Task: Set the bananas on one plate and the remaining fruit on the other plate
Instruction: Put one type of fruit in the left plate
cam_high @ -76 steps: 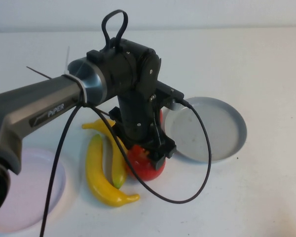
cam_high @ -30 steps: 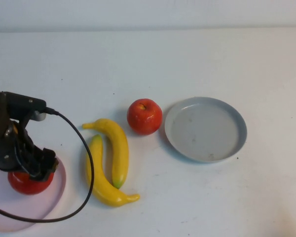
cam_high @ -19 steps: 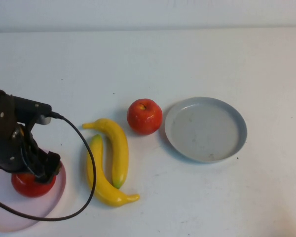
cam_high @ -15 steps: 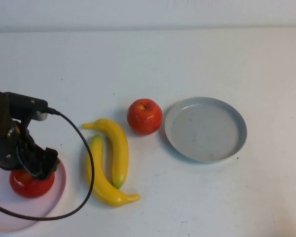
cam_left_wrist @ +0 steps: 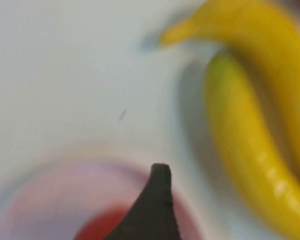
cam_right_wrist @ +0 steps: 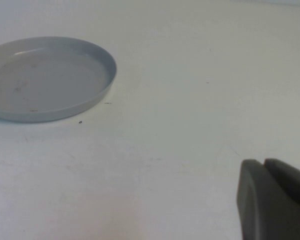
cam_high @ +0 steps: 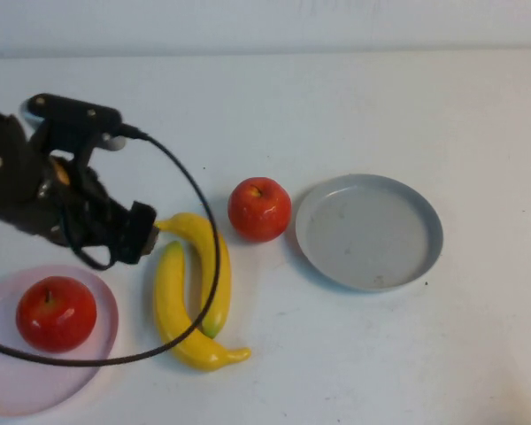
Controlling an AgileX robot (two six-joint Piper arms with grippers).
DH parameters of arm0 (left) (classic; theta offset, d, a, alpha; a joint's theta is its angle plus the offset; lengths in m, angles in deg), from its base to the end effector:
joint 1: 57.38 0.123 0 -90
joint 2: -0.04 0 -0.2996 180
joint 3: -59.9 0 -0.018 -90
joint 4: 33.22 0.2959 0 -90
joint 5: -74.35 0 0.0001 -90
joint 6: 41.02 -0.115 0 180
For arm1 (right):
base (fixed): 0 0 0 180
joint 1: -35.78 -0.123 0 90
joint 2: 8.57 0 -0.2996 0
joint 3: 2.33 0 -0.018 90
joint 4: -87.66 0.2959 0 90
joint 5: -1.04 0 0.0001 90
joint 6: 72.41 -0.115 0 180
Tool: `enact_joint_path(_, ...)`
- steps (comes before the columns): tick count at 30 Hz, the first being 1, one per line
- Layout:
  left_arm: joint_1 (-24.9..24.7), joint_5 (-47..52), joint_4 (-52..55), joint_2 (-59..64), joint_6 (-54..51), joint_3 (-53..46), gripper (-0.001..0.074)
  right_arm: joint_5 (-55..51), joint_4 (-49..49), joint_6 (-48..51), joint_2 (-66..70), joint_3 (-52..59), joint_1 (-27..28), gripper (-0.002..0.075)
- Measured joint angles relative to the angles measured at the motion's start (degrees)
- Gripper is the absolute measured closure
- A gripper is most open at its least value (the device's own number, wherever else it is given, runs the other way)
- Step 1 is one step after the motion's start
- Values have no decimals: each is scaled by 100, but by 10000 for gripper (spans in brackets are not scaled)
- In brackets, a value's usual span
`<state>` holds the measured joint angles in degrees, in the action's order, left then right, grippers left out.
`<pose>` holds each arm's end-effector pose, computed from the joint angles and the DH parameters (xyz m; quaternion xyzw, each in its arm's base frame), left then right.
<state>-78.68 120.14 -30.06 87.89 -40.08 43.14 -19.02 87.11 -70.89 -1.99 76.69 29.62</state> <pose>0.3151 -0.1180 0.2652 0.1841 0.9488 -0.0257 0.2552 0.1061 0.0111 0.1668 -0.0560 0.7949 0.0204 0.6038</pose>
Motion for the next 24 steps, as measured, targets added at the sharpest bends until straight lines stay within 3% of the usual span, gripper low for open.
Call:
enact_joint_path(5,-786,-198,-35,846,-563,1008,66,0,0,0,0,0,0,741)
enact_joint_path(9,-1135,-210,-57,1672,-736,1969,66,0,0,0,0,0,0,741)
enact_joint_path(16,-1276,128,-57,2839,-923,3111,66,0,0,0,0,0,0,741)
enact_joint_path(24,-1276,377,68,3498,-986,3688,66,0,0,0,0,0,0,741)
